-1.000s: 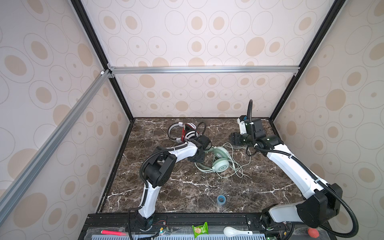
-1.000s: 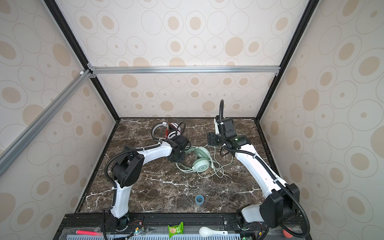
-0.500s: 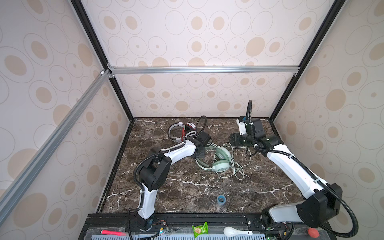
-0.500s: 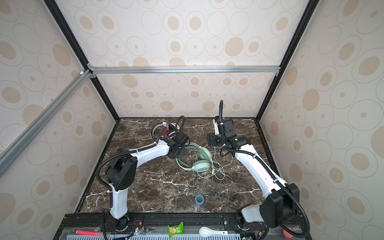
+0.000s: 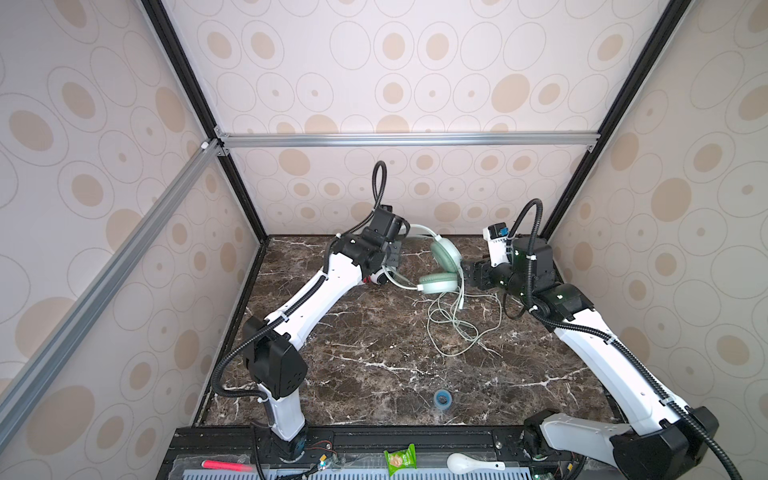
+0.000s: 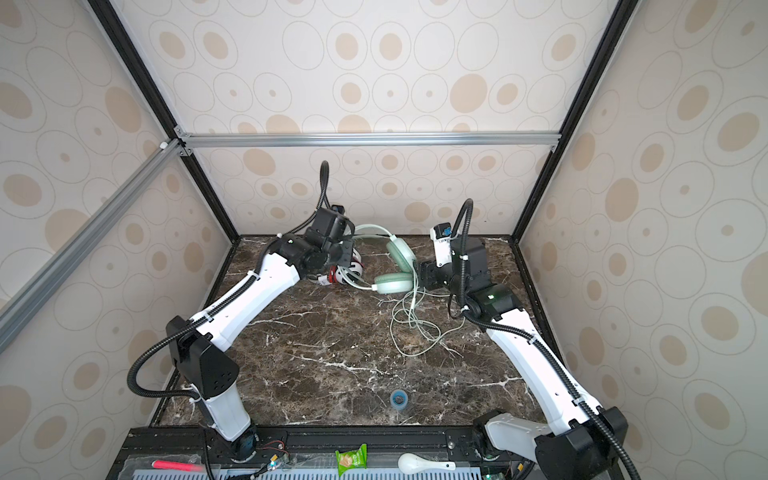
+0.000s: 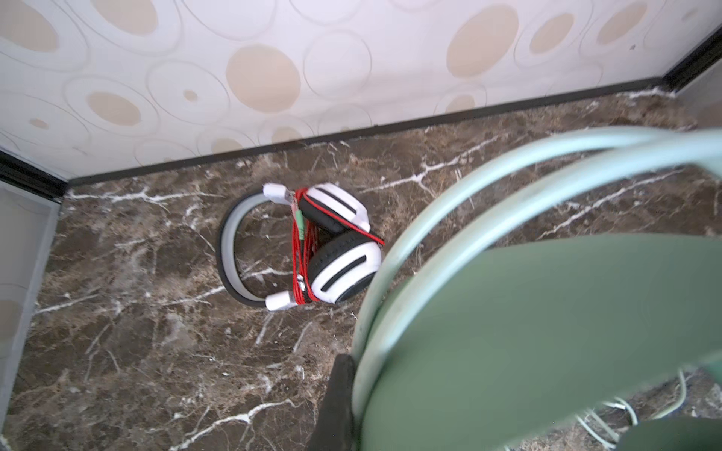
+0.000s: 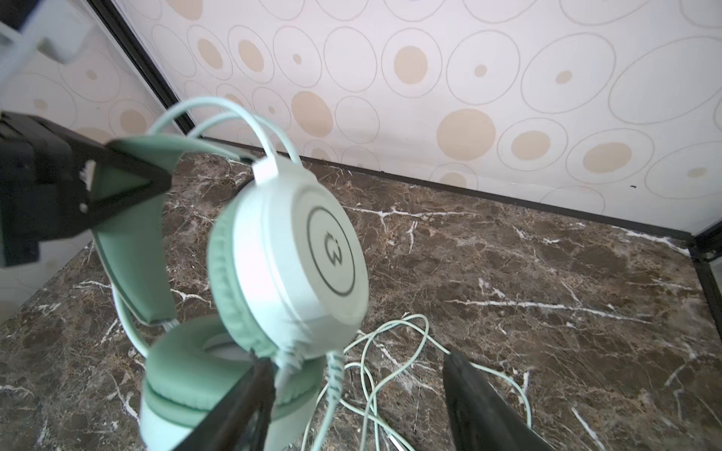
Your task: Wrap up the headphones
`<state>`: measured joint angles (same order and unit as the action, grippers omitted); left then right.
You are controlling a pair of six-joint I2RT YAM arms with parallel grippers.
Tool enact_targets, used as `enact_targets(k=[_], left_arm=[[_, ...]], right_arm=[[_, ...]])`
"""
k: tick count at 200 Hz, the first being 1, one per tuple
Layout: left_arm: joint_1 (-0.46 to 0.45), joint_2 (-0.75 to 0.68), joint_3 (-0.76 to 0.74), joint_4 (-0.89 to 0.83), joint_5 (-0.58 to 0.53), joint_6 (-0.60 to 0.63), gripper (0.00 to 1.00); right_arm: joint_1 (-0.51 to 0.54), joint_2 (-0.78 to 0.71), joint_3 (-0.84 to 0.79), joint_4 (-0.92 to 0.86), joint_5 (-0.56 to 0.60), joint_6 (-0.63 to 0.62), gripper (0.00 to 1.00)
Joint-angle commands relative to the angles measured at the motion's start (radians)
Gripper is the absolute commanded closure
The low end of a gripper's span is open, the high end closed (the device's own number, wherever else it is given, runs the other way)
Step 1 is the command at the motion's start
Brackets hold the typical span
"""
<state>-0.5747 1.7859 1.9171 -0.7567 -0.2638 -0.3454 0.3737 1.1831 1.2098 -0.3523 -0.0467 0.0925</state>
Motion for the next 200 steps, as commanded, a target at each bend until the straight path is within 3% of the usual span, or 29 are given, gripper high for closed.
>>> enact_targets(k=[1, 61, 113, 155, 200], left_arm=[[0.051, -0.031, 0.137, -0.036, 0.038, 0.045, 1.00], [0.123, 0.013, 0.373, -0.146, 0.052, 0.069, 1.00], [0.147, -0.009, 0.395, -0.147, 0.068, 0.027, 1.00], [0.163, 0.008, 0.446, -0.176, 0.092, 0.023, 1.00], [0.170, 0.023, 0.465, -0.192, 0.157, 0.022, 1.00]], right_arm=[[-0.005, -0.075, -0.042, 0.106, 0.017, -0.015, 0.27], [-0.008, -0.099, -0.131, 0.184, -0.220, -0.068, 0.18], [-0.007, -0.019, -0.164, 0.223, -0.484, -0.069, 0.16], [-0.007, -0.002, -0.226, 0.281, -0.515, -0.074, 0.14], [-0.006, 0.134, -0.226, 0.359, -0.487, -0.113, 0.17]])
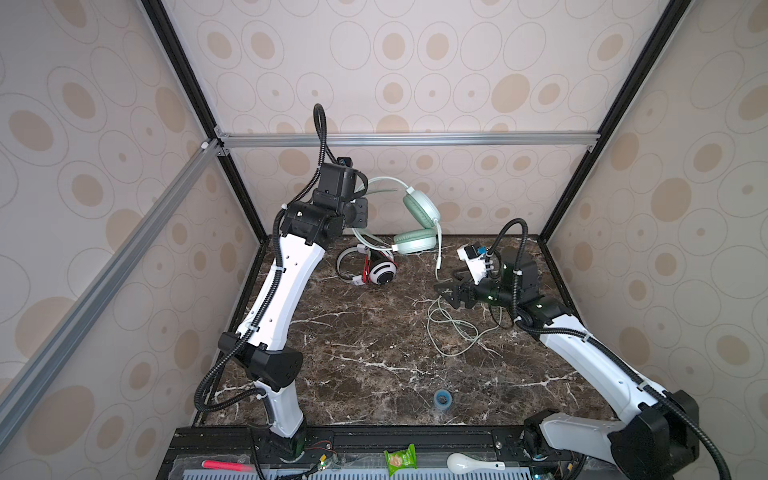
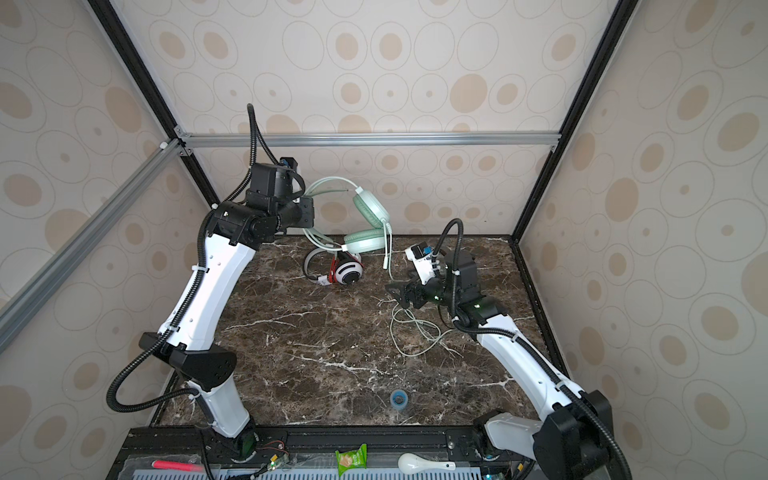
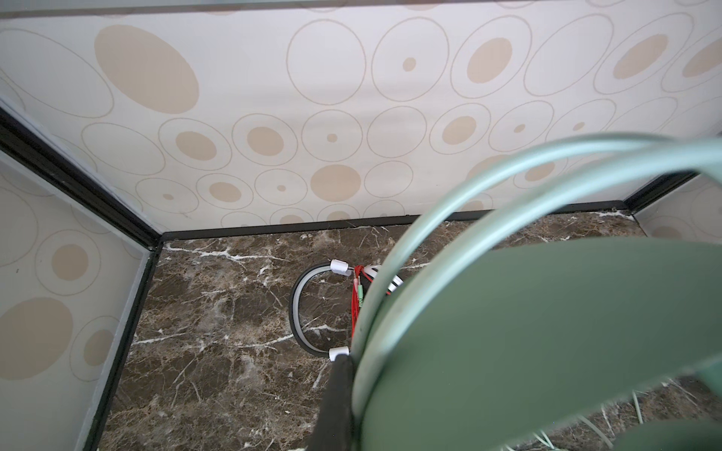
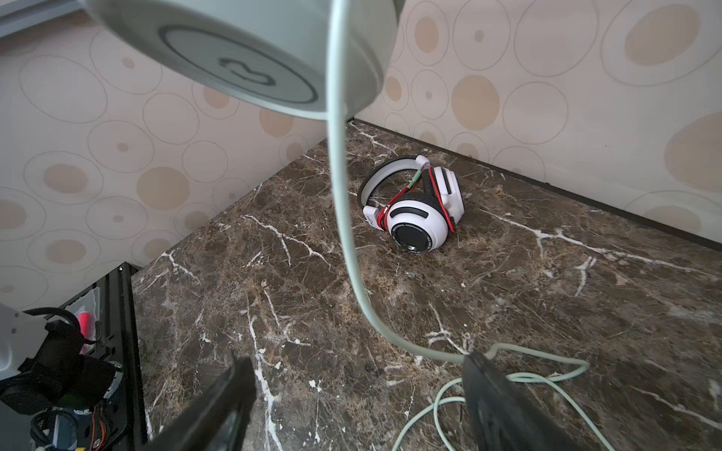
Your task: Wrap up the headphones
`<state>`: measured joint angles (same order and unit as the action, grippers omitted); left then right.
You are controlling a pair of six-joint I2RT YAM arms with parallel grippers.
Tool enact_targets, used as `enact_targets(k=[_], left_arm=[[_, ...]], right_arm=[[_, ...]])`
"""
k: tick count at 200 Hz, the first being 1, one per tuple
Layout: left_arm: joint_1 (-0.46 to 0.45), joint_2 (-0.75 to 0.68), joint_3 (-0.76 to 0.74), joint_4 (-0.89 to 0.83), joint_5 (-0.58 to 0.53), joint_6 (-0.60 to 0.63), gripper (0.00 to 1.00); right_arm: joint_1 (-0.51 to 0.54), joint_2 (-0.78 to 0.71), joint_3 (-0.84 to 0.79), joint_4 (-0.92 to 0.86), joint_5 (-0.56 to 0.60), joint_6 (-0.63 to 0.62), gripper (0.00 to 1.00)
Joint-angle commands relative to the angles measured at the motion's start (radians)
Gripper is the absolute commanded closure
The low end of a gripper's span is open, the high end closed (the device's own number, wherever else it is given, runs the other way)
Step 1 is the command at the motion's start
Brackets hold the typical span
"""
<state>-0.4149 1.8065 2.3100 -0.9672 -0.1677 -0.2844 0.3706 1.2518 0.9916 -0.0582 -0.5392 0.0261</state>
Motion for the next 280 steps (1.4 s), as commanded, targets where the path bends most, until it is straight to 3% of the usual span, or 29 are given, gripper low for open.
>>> enact_targets(k=[1, 74, 204, 230, 280], left_arm=[[0.011, 0.003, 0.073, 0.018, 0.063, -0.039, 1.00], [0.048, 0.000, 0.119, -0.029, 0.199, -0.061, 1.00], [0.093, -0.065, 0.055, -0.010, 0.227, -0.122, 1.00], [0.108, -0.068, 0.054, -0.013, 0.241, -0.132, 1.00], [0.144, -0.098, -0.020, 0.024, 0.238, -0.160, 1.00]], right_arm=[[-0.003, 0.067, -0.008, 0.067, 0.007, -0.047, 0.17], [-0.005, 0.201, -0.041, 0.254, 0.033, -0.011, 0.18], [-0.009, 0.438, 0.000, 0.430, 0.037, 0.036, 0.22], [-0.010, 0.474, 0.017, 0.443, 0.025, 0.043, 0.32], [-0.012, 0.473, 0.020, 0.418, 0.023, 0.045, 0.68]])
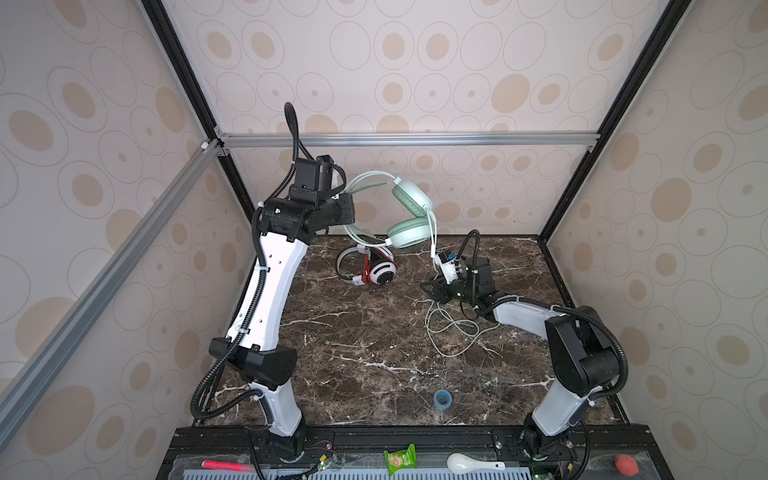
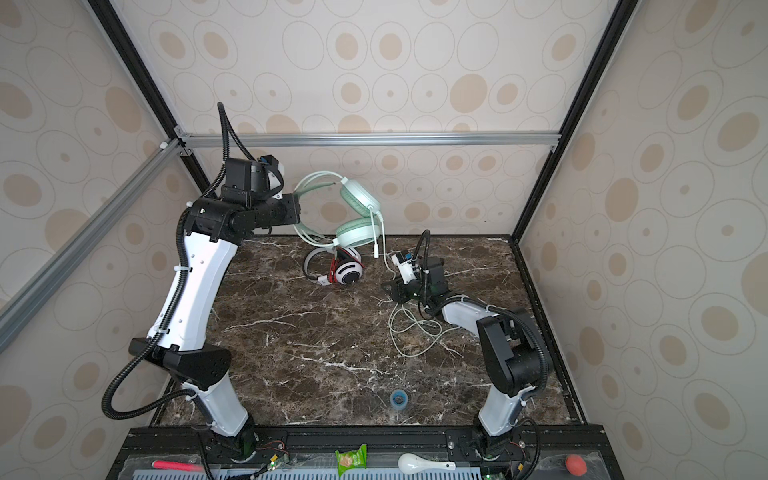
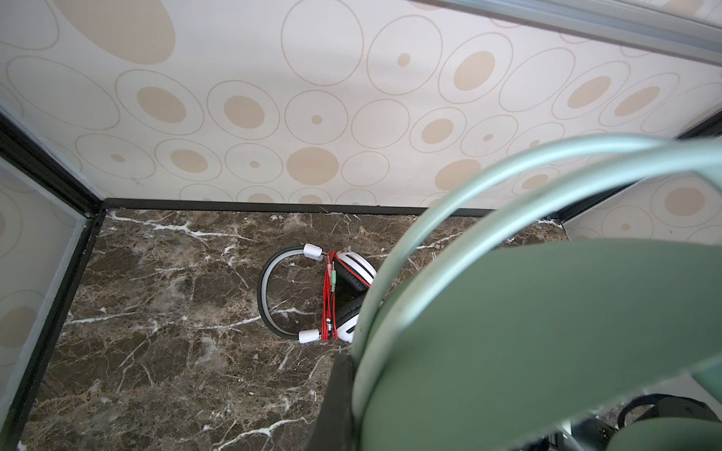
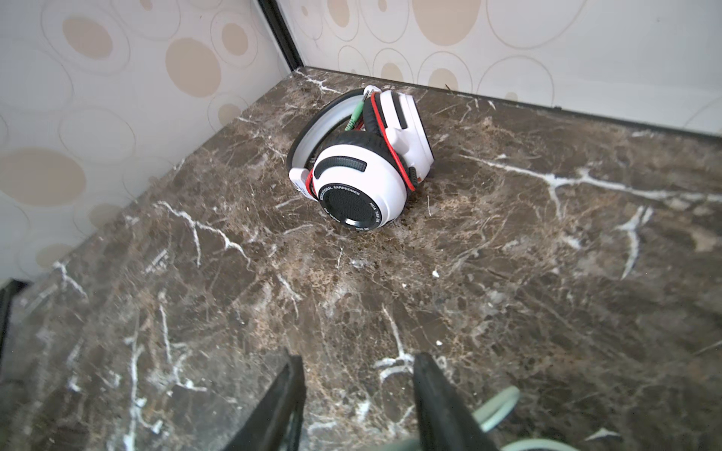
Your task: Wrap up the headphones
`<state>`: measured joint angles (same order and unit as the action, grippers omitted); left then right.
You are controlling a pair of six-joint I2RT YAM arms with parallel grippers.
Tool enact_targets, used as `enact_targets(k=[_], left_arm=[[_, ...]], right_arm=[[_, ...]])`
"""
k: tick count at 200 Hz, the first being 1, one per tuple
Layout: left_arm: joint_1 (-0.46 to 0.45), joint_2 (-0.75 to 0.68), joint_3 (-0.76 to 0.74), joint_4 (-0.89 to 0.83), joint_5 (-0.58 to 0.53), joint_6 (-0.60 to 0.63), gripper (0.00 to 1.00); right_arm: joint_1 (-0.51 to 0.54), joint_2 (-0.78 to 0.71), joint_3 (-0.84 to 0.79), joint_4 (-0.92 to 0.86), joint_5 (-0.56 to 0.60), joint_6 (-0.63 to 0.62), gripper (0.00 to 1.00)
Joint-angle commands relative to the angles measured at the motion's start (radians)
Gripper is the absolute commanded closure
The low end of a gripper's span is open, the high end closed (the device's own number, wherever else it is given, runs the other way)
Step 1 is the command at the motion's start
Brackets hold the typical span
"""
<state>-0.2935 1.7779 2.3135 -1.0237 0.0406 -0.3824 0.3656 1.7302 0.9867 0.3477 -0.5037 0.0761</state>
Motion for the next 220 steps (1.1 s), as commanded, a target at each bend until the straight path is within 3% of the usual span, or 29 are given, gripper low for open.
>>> enact_targets(k=[1, 65, 91, 121, 158, 220], left_arm=[[0.023, -0.071, -0.027, 0.084, 0.029, -0.063, 1.00], [0.030, -0.155, -0.256, 0.252, -0.064, -0.102, 1.00], [0.031, -0.199, -0.374, 0.365, -0.128, -0.158, 1.00], [0.031, -0.181, -0.408, 0.361, -0.230, -0.245, 1.00], [0.031, -0.176, -0.489, 0.414, -0.266, -0.316, 1.00], [0.019, -0.139, -0.528, 0.470, -0.309, -0.271, 1.00]], right_arm=[[-0.007, -0.005, 0.024, 0.012, -0.012, -0.005, 0.69], [-0.002, -0.135, 0.000, -0.160, 0.050, -0.019, 1.00], [0.018, -0.235, -0.011, -0.308, 0.115, -0.070, 1.00], [0.045, -0.312, -0.010, -0.503, 0.212, -0.105, 1.00], [0.105, -0.414, -0.029, -0.671, 0.346, -0.135, 1.00], [0.286, -0.497, 0.087, -0.879, 0.592, -0.199, 1.00]])
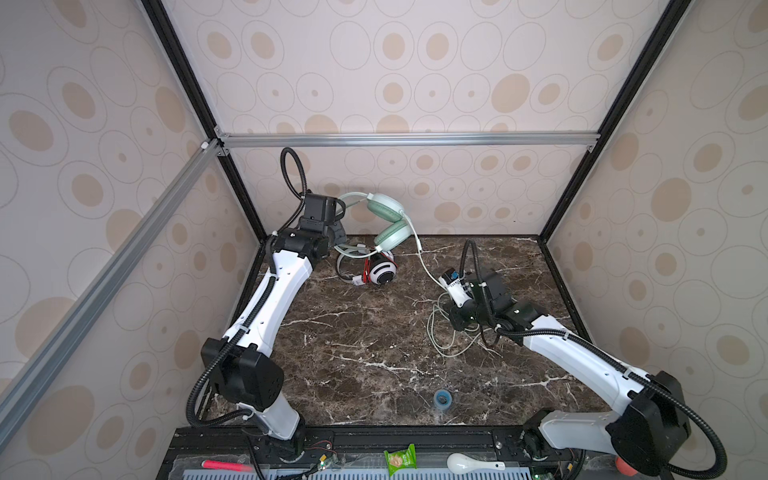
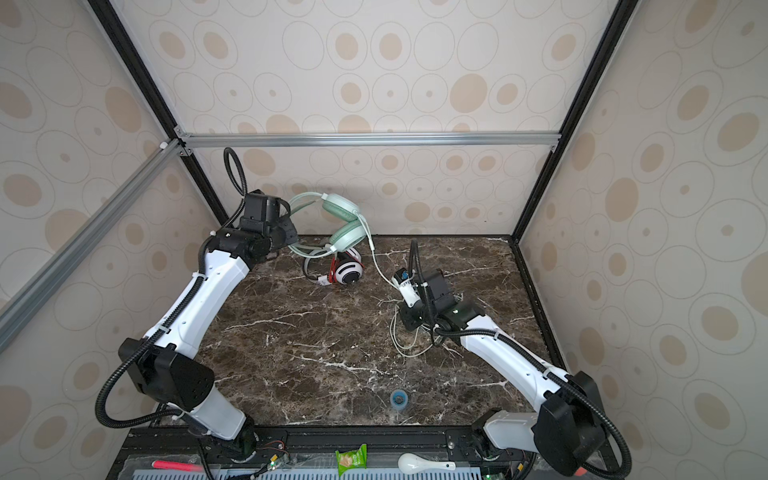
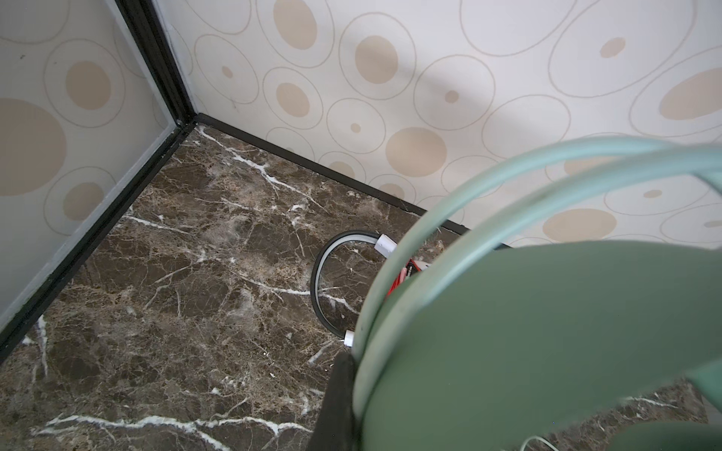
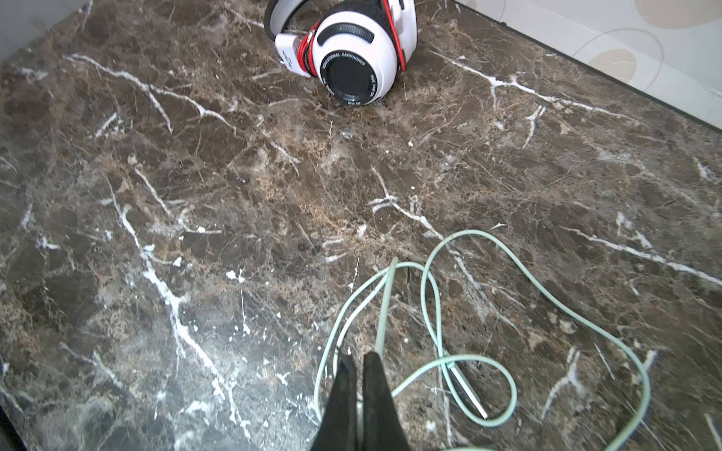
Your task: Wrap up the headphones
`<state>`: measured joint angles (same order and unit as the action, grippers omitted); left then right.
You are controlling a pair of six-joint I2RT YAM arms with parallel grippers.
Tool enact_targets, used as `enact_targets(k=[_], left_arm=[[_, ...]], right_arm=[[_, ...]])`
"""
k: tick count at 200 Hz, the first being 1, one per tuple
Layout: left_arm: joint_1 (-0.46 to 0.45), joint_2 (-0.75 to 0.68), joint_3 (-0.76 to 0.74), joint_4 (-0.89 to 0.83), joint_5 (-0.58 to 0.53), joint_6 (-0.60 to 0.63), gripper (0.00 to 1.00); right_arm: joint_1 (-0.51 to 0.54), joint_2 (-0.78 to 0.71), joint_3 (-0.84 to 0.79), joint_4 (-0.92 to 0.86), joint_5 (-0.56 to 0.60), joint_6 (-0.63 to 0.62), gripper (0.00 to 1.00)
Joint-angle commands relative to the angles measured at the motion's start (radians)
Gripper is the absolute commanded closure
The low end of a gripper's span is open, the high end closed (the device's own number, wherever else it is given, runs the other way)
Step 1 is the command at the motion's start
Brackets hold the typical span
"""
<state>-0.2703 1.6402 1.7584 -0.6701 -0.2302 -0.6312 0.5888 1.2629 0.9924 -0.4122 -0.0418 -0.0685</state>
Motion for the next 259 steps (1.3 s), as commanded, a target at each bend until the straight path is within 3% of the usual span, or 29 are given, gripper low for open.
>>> enact_targets(k=[1, 35, 93, 144, 197, 259], left_arm=[[-0.004, -0.001, 0.028, 0.117, -0.039, -0.021, 1.00], [-0.044, 0.029, 0.048, 0.108, -0.085, 0.047, 1.00], [-0.128, -0.028, -0.056, 0.165, -0.166, 0.261, 1.00], [-0.158, -0.152, -0.241, 0.273, 0.002, 0.438, 1.00], [-0.158, -0.268, -0.361, 0.292, 0.216, 0.547, 1.00], [-0.159, -0.331, -0.416, 0.279, 0.372, 0.548, 1.00]], right_arm=[[0.067, -0.029, 0.088, -0.123, 0.133, -0.056, 1.00], [0.156, 0.041, 0.269, -0.262, 0.235, -0.098, 1.00], [0.177, 0.165, 0.634, -0.471, 0.313, -0.224, 1.00], [0.159, 0.303, 0.866, -0.570, 0.375, -0.394, 1.00], [0.115, 0.419, 1.024, -0.588, 0.330, -0.391, 1.00], [0.088, 0.502, 1.117, -0.598, 0.271, -0.333, 0.97]])
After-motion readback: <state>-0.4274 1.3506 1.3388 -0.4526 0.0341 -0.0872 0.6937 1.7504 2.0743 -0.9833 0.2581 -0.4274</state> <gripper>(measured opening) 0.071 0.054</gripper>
